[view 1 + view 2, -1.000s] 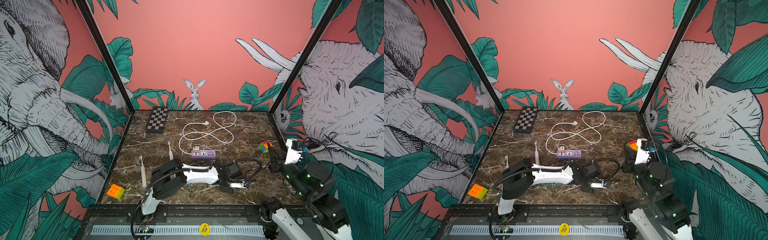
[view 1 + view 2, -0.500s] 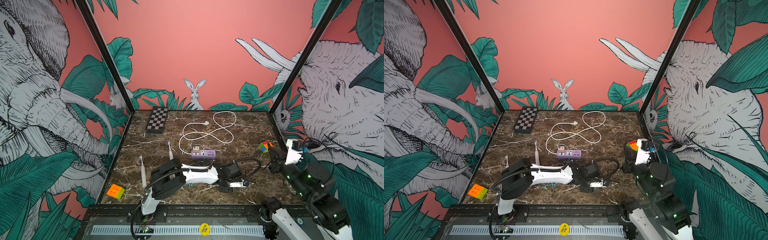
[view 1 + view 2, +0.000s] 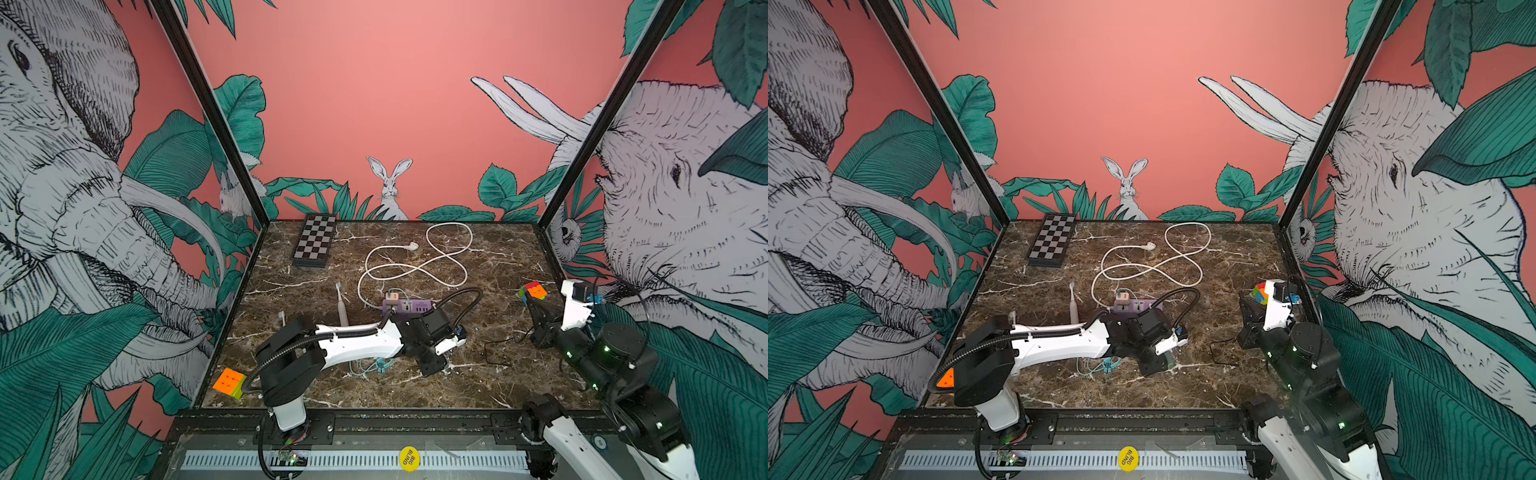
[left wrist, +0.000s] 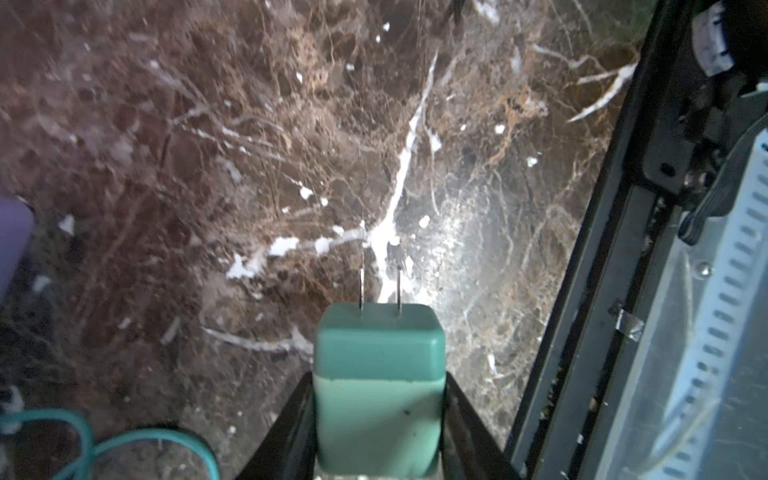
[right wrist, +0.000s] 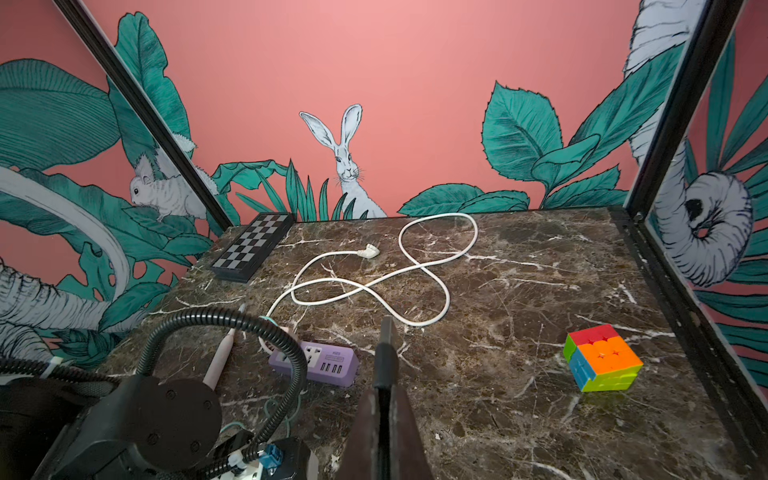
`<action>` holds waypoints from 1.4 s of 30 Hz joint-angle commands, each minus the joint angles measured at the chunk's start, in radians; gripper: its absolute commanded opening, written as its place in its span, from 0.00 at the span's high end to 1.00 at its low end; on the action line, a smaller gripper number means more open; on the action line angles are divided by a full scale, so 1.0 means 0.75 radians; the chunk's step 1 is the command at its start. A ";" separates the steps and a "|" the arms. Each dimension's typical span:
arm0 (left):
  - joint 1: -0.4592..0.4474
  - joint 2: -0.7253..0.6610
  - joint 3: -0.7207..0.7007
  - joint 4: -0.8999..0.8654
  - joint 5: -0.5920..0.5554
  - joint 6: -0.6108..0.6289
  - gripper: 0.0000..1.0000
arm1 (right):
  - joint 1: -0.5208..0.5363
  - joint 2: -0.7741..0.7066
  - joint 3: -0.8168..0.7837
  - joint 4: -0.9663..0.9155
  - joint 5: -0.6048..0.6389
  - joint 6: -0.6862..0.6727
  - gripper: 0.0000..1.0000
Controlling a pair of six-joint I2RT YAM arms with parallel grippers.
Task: Charge the electric toothbrush
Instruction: Place the plug at the center of the board.
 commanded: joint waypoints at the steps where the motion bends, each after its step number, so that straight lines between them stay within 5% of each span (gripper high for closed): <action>1: -0.007 -0.041 -0.078 -0.026 0.038 -0.240 0.84 | -0.006 -0.011 -0.022 0.067 -0.056 0.035 1.00; 8: -0.022 -0.018 -0.091 -0.088 -0.145 -0.332 0.78 | -0.005 -0.011 -0.047 0.066 -0.082 0.039 1.00; 25: -0.035 0.281 0.266 -0.433 -0.176 -0.273 0.42 | -0.005 -0.031 -0.033 0.009 -0.074 -0.006 1.00; 42: -0.034 0.376 0.426 -0.507 -0.263 -0.273 0.40 | -0.006 -0.055 -0.022 -0.023 -0.051 -0.029 1.00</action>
